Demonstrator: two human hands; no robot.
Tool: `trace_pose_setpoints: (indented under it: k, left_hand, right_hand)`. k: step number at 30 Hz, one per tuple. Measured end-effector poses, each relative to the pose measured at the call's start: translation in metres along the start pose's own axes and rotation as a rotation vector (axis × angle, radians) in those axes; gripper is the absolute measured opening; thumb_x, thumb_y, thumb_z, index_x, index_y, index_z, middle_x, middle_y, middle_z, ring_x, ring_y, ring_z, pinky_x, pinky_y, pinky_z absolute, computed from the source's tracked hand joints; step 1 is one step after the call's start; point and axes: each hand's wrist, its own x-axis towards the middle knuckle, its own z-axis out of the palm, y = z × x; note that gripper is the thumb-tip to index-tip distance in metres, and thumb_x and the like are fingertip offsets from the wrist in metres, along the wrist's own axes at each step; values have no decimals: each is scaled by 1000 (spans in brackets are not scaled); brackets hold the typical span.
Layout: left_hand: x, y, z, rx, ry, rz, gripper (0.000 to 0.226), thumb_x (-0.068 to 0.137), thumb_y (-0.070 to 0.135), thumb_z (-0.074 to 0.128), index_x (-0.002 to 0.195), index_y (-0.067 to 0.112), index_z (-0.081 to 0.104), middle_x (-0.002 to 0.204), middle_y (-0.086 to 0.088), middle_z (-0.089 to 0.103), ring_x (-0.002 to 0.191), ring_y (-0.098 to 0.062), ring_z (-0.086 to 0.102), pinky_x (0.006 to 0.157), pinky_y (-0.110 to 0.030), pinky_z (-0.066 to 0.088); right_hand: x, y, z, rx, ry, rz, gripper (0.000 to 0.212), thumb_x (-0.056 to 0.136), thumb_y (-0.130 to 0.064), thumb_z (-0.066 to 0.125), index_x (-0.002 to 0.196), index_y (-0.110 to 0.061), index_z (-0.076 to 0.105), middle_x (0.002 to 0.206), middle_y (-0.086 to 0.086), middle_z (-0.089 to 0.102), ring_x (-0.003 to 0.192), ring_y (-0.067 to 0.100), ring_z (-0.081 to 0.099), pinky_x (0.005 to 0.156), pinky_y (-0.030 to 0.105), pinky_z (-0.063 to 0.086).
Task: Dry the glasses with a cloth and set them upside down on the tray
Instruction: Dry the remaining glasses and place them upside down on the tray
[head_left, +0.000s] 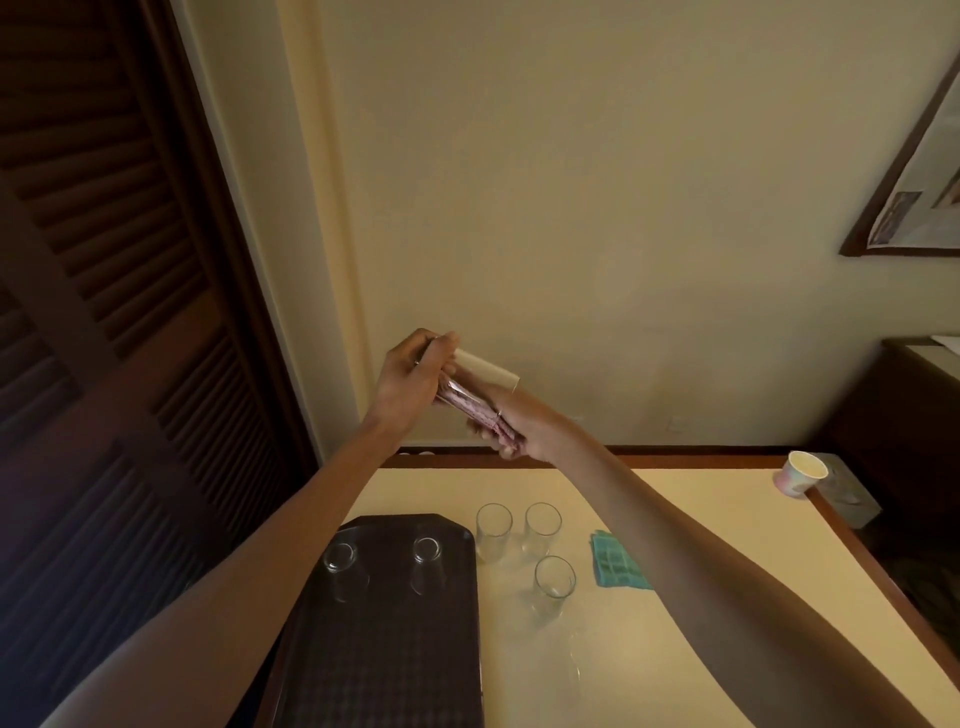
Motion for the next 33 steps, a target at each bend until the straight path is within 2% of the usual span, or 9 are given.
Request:
trace_pose_setpoints:
  k: [4, 8, 15, 19, 22, 24, 27, 30, 33]
  left_hand:
    - [-3, -10, -7, 9, -65, 0, 29, 104, 42, 57, 96, 16, 68, 84, -1, 71, 86, -26, 73, 74, -46, 64]
    - [-2, -18, -14, -108, -222, -194, 49, 103, 55, 48, 98, 11, 69, 85, -7, 71, 86, -25, 68, 81, -40, 55]
    - [-6, -23, -16, -34, -224, -357, 47, 105, 51, 48, 109, 9, 70, 99, -14, 74, 89, -25, 71, 66, -28, 57]
    - [-3, -24, -19, -22, -114, -136, 33, 104, 48, 53, 92, 21, 66, 97, -13, 67, 91, -26, 66, 69, -32, 58]
    - [-2, -21, -23, -68, -74, -17, 34, 96, 53, 62, 91, 20, 67, 89, -7, 63, 88, -28, 63, 77, -49, 59]
    - [-3, -20, -26, -77, -69, 17, 41, 88, 58, 64, 97, 19, 68, 89, -7, 62, 86, -26, 62, 77, -47, 58]
    - [-5, -23, -30, -149, -140, -50, 43, 97, 53, 58, 102, 11, 65, 91, -12, 62, 87, -26, 62, 79, -46, 53]
    - [-5, -27, -33, -244, -174, -258, 49, 103, 54, 51, 107, 8, 66, 91, -14, 64, 85, -27, 61, 81, -43, 49]
    - [-7, -31, -35, -230, -248, -412, 54, 103, 55, 51, 114, 5, 67, 98, -15, 71, 89, -26, 69, 77, -37, 55]
  right_hand:
    - [2, 1, -1, -398, 270, -227, 35, 95, -37, 63, 97, -3, 72, 59, 0, 58, 41, 10, 51, 35, 22, 37]
    - [-12, -12, -1, -1212, 707, -849, 52, 77, -64, 59, 53, -18, 58, 45, -7, 31, 38, 16, 29, 45, 16, 10]
    - [-7, -3, 1, -1146, 799, -981, 53, 82, -59, 46, 52, -17, 56, 39, -5, 40, 38, 17, 24, 49, 13, 10]
    - [-8, -6, 5, -815, 506, -531, 10, 86, -21, 69, 84, -11, 67, 66, -2, 51, 63, 21, 53, 52, 22, 35]
    - [-3, -6, 18, -123, 96, 18, 26, 100, -28, 53, 98, -4, 63, 76, 12, 63, 52, 16, 51, 46, 22, 42]
    - [1, -1, 23, -1, -2, 82, 40, 100, -44, 51, 88, -8, 63, 60, 5, 62, 38, 10, 45, 36, 14, 30]
    - [3, 5, 21, -458, 304, -365, 40, 96, -42, 61, 80, -6, 67, 55, 0, 58, 43, 19, 52, 41, 18, 33]
    - [-7, -2, 18, -1057, 748, -930, 52, 80, -60, 61, 51, -16, 57, 44, -7, 33, 36, 17, 27, 45, 13, 9]
    - [-9, -7, 18, -1151, 759, -960, 67, 77, -75, 61, 46, -18, 47, 43, -6, 19, 37, 18, 15, 54, 13, 1]
